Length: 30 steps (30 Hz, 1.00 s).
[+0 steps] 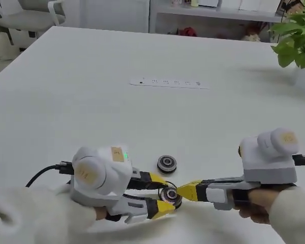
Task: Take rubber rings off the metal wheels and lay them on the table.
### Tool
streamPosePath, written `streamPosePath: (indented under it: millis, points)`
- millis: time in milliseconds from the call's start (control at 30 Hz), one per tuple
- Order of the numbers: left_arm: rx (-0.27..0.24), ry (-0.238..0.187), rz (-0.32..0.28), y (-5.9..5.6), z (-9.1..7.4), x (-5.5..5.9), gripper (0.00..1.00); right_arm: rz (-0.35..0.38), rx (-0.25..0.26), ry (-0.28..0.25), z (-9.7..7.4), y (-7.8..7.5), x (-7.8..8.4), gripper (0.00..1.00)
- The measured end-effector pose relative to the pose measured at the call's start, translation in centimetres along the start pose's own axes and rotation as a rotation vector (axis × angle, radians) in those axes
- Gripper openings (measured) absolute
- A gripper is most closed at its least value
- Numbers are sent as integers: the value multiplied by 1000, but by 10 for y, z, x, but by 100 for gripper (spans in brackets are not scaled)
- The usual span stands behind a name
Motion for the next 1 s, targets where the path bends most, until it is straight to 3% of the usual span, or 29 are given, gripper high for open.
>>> streamPosePath:
  millis: [600,867,1000]
  points:
    - [16,-41,17,-3,-26,-24,48,8,-7,-83,-10,12,-15,0]
    - [-9,-72,12,5,-40,-35,52,14,-10,-115,-13,13,-22,0]
    - [15,-92,11,2,-44,-40,52,23,-14,-135,-15,14,-27,0]
Point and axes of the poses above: the centre of the closed fingertips' face, and the gripper's own axes: z roughly forward along the fingers, y roughly to its left, x roughly out of its underside, the point moved 5 cm from there along -z, roughly backward along the fingers, and after that the axes turned 8 degrees about y, right-handed, at the moved point
